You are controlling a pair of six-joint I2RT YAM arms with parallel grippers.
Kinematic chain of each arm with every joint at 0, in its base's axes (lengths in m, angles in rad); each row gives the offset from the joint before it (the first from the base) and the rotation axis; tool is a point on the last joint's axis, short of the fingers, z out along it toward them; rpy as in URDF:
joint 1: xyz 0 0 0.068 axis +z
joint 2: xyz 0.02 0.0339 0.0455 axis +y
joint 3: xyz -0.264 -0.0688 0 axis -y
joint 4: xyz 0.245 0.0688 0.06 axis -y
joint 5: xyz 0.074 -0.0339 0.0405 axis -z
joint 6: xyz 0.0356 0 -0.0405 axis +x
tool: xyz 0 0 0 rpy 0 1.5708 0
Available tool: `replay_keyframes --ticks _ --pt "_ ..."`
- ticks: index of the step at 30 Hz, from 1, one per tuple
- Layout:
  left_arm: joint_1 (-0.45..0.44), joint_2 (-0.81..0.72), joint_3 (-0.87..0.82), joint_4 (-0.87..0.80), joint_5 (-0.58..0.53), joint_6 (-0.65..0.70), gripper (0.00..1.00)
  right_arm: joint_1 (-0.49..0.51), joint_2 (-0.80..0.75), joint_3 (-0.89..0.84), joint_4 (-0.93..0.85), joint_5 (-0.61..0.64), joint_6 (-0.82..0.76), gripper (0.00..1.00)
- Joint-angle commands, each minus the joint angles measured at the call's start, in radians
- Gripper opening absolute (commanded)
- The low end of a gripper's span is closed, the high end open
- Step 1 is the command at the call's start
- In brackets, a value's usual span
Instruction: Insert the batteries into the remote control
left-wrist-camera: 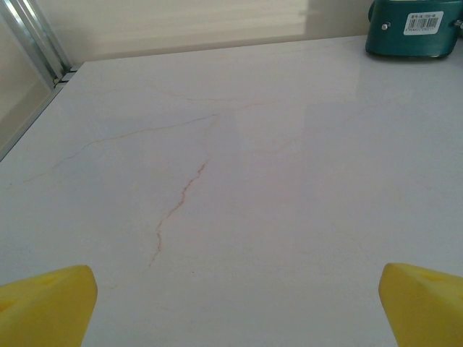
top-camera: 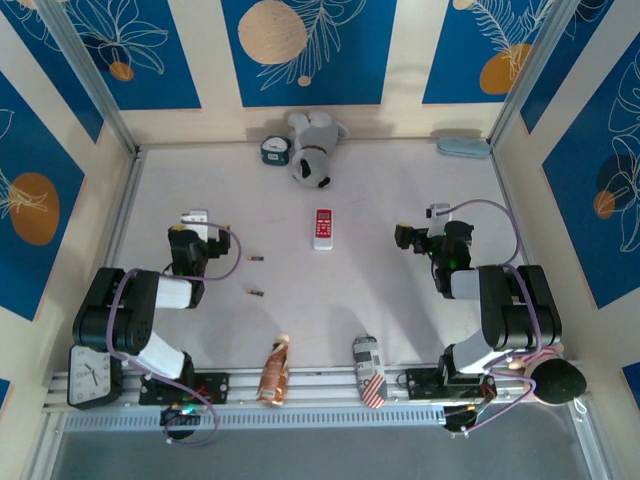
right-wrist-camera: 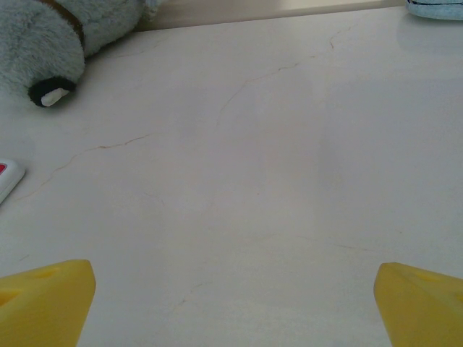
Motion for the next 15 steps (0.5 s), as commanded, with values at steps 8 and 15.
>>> replay_keyframes --ticks 8,15 --pt "0.002 -0.103 -0.011 -0.051 -0.047 -0.001 1.0 0.005 -0.044 0.019 -0.022 0.055 0.014 0.99" --pt "0.003 -0.399 0.307 -0.868 -0.231 -0.222 1.0 0.024 -0.338 0.123 -0.411 0.177 0.183 0.99"
